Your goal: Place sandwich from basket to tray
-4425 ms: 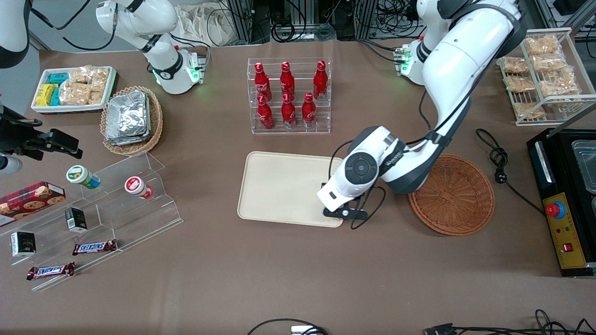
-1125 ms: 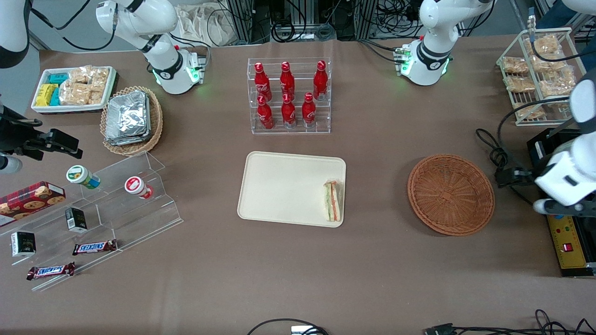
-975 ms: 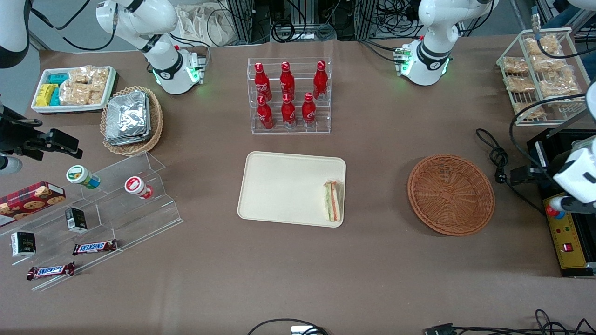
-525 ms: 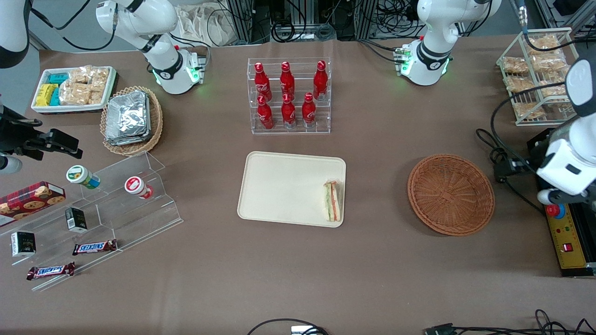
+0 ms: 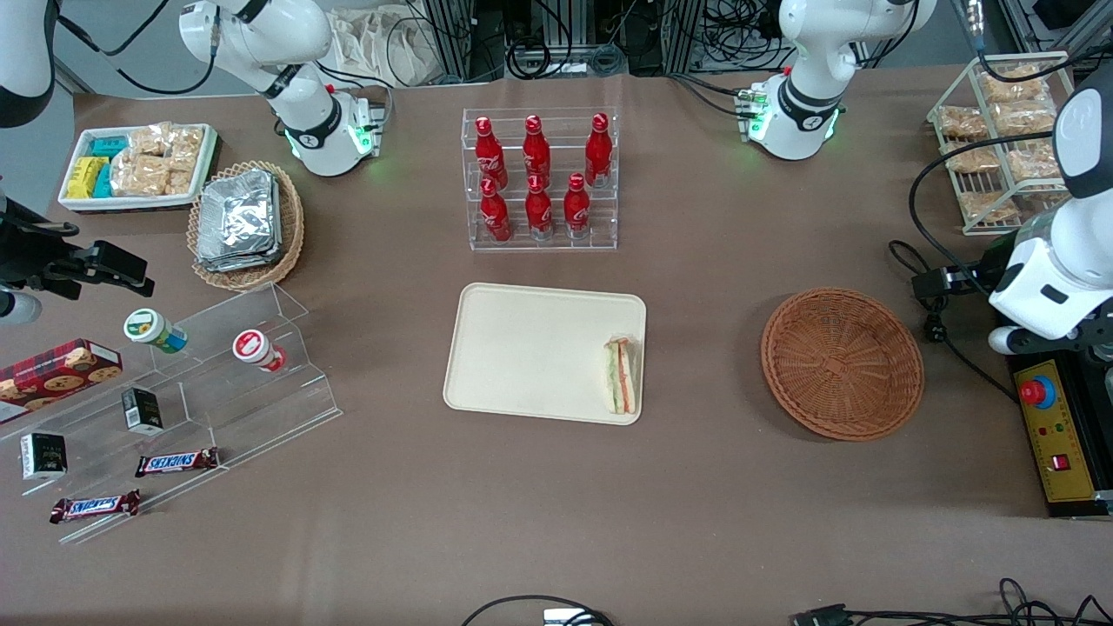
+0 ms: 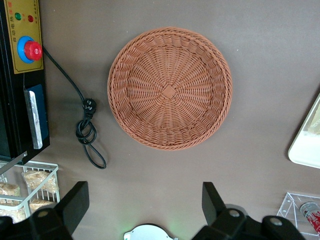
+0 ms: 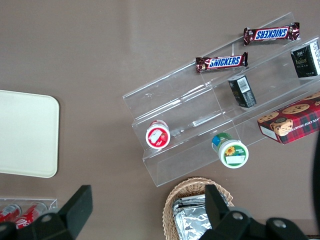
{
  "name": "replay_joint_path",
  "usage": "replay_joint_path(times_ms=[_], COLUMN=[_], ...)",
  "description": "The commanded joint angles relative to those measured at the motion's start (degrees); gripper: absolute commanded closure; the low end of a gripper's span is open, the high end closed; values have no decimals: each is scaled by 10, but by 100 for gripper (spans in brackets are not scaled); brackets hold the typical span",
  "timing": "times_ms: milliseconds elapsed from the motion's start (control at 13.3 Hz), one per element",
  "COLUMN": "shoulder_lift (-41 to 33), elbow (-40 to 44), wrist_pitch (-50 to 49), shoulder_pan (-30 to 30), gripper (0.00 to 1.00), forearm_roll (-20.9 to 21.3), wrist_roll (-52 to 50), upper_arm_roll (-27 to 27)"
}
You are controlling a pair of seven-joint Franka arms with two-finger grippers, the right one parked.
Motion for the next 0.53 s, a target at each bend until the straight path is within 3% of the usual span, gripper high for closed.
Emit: replay_joint_path(times_ms=[0,450], shoulder_lift=[4,29], elbow=[9,28], wrist_pitch=[2,43], shoulder_pan=[0,18], gripper=[0,0], forearm_roll=[-10,4], wrist_roll=[-9,-4], upper_arm_roll=[0,10])
